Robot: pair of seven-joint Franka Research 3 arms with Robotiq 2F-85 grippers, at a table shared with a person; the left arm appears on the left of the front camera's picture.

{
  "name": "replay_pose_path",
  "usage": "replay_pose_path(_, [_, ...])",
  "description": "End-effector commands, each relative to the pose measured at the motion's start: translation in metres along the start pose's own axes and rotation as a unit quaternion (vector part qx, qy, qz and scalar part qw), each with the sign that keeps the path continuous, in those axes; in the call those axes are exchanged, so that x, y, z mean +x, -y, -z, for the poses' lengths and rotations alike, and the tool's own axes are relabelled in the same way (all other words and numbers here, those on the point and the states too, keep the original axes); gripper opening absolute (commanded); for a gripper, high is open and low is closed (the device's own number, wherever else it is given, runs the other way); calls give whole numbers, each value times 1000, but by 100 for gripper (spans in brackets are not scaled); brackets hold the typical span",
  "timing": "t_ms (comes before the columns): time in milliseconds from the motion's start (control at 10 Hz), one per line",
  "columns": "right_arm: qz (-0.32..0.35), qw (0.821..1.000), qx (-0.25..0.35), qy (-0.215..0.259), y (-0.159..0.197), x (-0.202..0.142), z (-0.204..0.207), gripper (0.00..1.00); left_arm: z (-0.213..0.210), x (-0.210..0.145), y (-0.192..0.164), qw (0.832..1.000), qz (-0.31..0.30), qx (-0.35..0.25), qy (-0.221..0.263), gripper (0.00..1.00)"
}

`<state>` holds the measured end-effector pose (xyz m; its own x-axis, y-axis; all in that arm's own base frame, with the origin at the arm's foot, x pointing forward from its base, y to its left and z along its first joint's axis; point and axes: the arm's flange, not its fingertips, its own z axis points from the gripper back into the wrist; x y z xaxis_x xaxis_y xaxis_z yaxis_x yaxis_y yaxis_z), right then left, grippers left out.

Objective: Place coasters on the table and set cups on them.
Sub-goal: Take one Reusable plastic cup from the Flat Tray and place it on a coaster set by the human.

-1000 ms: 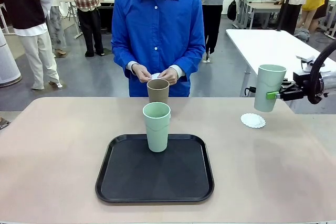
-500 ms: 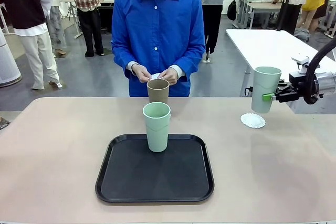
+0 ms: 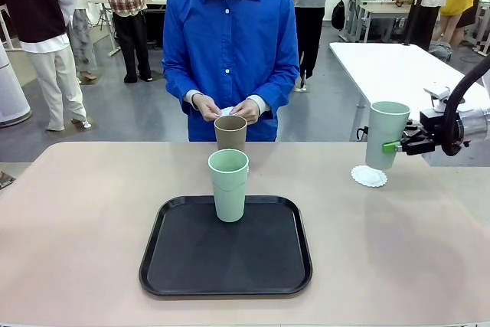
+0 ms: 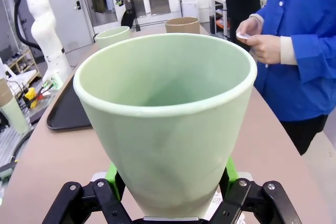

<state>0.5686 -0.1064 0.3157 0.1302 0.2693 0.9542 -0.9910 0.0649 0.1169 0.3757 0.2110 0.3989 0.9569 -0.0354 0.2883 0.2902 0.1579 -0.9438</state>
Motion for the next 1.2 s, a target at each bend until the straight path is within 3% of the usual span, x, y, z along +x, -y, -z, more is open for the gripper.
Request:
replay_pose_path(0, [-39,999,15,1,2,-8,5,84,-2,1,2,1000,4,-2,1,100])
replay_pose_path(400, [-59,998,25,16,9,-19,6,84,-2,1,2,1000,4,-2,1,100])
replay_pose_path(1100, [-26,999,7,29,38,-42,3,84,-2,1,2,1000,4,-2,1,100])
